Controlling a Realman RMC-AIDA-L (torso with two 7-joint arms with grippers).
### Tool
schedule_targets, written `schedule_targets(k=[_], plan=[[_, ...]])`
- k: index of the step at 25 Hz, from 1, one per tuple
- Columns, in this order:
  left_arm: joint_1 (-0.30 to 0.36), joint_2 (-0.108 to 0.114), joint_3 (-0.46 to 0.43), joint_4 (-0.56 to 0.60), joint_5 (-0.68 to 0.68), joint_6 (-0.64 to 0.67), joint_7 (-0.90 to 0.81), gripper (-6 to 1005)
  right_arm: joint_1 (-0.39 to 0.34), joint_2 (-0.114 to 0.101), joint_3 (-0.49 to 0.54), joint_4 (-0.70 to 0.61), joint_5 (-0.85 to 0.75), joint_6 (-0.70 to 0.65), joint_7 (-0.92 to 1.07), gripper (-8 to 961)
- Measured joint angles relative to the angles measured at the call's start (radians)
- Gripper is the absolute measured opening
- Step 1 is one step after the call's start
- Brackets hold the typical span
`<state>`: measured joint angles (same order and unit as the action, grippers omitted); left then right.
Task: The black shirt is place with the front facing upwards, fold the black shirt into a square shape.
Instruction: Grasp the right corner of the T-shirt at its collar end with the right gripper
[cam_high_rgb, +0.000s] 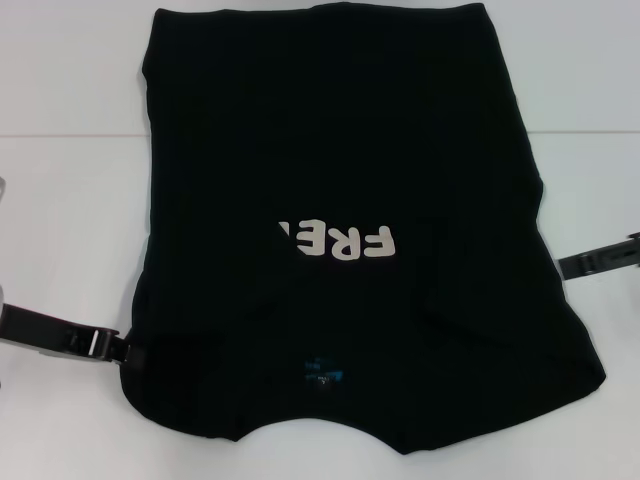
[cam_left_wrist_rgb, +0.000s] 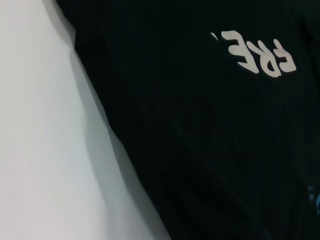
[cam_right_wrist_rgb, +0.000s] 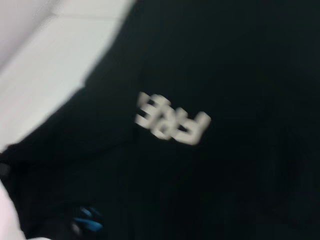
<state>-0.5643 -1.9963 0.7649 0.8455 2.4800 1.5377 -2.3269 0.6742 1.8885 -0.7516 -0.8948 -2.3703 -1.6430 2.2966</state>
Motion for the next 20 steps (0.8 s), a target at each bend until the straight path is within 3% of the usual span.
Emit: schedule_targets(k=[2, 4, 8, 12, 20], plan=[[0.000, 0.003, -0.002, 0.001, -0.001, 0.002, 0.000, 17, 0.031, -0.009, 0.007, -0.029, -0.107, -0.034, 0.113, 913], [-0.001, 0.005, -0.002, 0.002, -0.001, 0.007, -0.001, 16, 0.059, -0.002, 0.004, -0.047, -0.226, -0.059, 0.164, 913], [-0.004, 0.006, -0.004, 0.002, -0.002, 0.010, -0.006, 16, 0.107, 0.034, -0.002, -0.031, -0.432, -0.058, 0.168, 914], [-0.003, 0.007, -0.005, 0.001, -0.003, 0.010, -0.003, 17, 0.108, 0.058, -0.004, -0.007, -0.459, -0.029, 0.160, 914], [0.001, 0.005, -0.017, -0.002, -0.003, 0.009, -0.001, 16, 0.111, 0.075, -0.006, 0.098, -0.440, 0.044, 0.145, 913]])
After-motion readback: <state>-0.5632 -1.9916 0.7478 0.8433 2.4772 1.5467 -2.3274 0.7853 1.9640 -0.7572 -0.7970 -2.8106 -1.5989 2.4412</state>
